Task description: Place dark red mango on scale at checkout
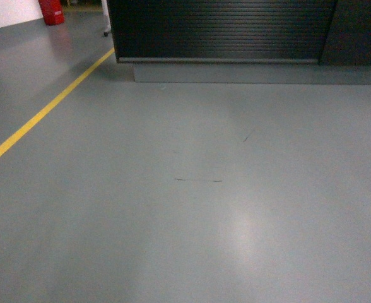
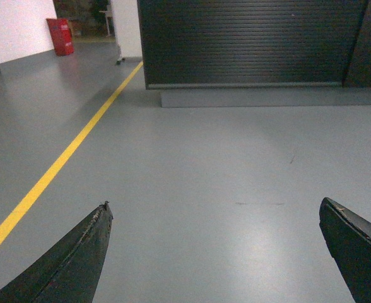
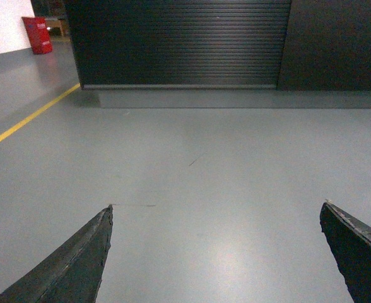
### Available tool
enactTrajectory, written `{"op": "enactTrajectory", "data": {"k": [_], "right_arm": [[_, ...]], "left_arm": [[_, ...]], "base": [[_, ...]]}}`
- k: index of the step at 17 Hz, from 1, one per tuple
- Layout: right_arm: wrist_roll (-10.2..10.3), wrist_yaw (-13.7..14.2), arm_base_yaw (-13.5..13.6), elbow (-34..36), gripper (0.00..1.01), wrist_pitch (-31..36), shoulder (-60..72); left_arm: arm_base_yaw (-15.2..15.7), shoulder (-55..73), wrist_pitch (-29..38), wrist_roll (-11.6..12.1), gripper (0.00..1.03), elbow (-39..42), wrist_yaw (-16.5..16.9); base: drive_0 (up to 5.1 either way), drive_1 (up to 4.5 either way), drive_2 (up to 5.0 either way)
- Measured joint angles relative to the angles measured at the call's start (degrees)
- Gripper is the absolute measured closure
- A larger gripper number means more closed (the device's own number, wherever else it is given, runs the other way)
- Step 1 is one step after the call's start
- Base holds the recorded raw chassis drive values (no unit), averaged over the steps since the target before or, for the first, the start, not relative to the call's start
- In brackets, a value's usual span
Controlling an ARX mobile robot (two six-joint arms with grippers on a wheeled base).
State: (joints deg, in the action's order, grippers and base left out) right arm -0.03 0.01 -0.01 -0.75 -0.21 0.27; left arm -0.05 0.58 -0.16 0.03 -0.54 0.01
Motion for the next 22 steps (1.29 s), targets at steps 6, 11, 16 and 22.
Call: {"op": "enactTrajectory", "data": {"k": [6,11,16,22], "right_arm": [[0.0,0.0,0.0,0.0,0.03,0.0,0.0],[0.0,0.0,0.0,0.0,0.03,0.0,0.0],[0.0,0.0,0.0,0.0,0.03,0.0,0.0],[0.0,0.0,0.0,0.0,0.03,0.0,0.0]], "left_arm": [[0.0,0.0,0.0,0.0,0.05,0.0,0.0],[0.0,0.0,0.0,0.0,0.05,0.0,0.0],[0.0,0.0,0.0,0.0,0.05,0.0,0.0],[0.0,0.0,0.0,0.0,0.05,0.0,0.0]], "base": [[0.0,0.00,0.0],[0.0,0.00,0.0],[0.0,0.00,0.0],[0.0,3.44,-3.4]]}}
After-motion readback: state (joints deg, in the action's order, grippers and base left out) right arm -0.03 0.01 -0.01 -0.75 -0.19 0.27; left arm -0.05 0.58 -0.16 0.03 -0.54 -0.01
